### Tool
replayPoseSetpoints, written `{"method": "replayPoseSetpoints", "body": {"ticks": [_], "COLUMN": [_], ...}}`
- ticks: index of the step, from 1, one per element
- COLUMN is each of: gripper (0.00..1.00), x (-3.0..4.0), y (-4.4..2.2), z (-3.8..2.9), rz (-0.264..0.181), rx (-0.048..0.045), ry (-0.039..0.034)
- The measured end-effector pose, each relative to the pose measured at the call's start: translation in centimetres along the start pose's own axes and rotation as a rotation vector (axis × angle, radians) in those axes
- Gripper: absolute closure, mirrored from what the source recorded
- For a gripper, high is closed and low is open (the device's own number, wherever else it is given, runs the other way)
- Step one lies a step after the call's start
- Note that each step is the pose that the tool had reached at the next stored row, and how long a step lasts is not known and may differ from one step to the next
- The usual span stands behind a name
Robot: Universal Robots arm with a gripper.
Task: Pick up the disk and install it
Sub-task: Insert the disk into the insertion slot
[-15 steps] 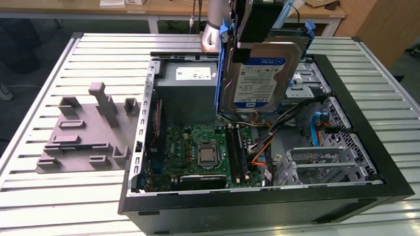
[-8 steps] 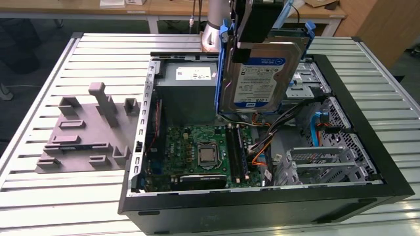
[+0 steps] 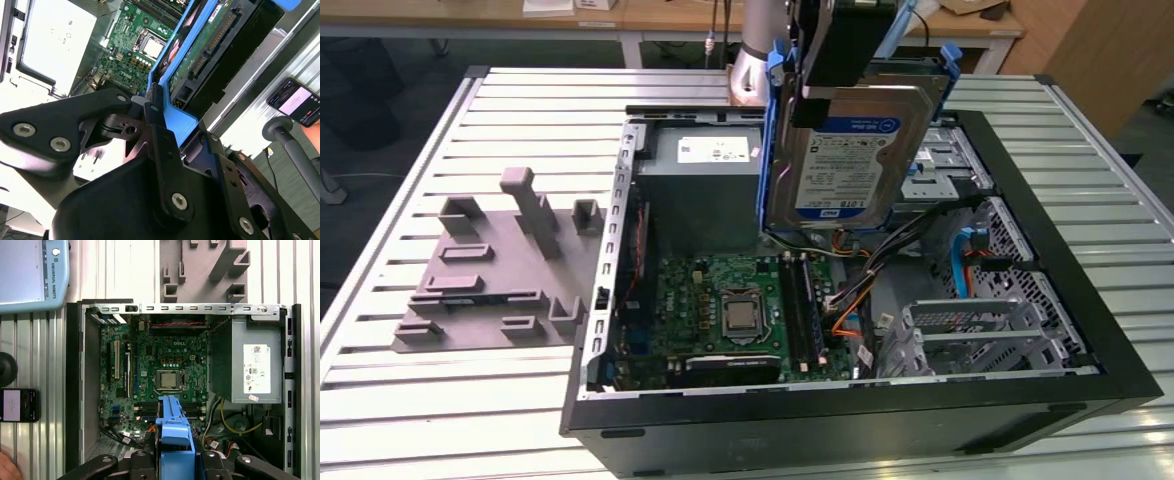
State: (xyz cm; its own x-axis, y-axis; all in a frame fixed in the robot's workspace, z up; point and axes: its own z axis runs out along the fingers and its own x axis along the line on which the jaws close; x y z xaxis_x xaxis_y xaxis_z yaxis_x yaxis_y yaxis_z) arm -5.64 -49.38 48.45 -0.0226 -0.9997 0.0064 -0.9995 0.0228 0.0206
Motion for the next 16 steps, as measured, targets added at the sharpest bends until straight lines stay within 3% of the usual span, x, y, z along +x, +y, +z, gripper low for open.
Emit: {"method": "replayPoseSetpoints", "body": {"ticks": [16], "gripper": [0.64], "x": [0.04], "y": [0.0], "z": [0.01], "rz": [0.0], "rx": [0.0001], "ry": [-0.0001]}}
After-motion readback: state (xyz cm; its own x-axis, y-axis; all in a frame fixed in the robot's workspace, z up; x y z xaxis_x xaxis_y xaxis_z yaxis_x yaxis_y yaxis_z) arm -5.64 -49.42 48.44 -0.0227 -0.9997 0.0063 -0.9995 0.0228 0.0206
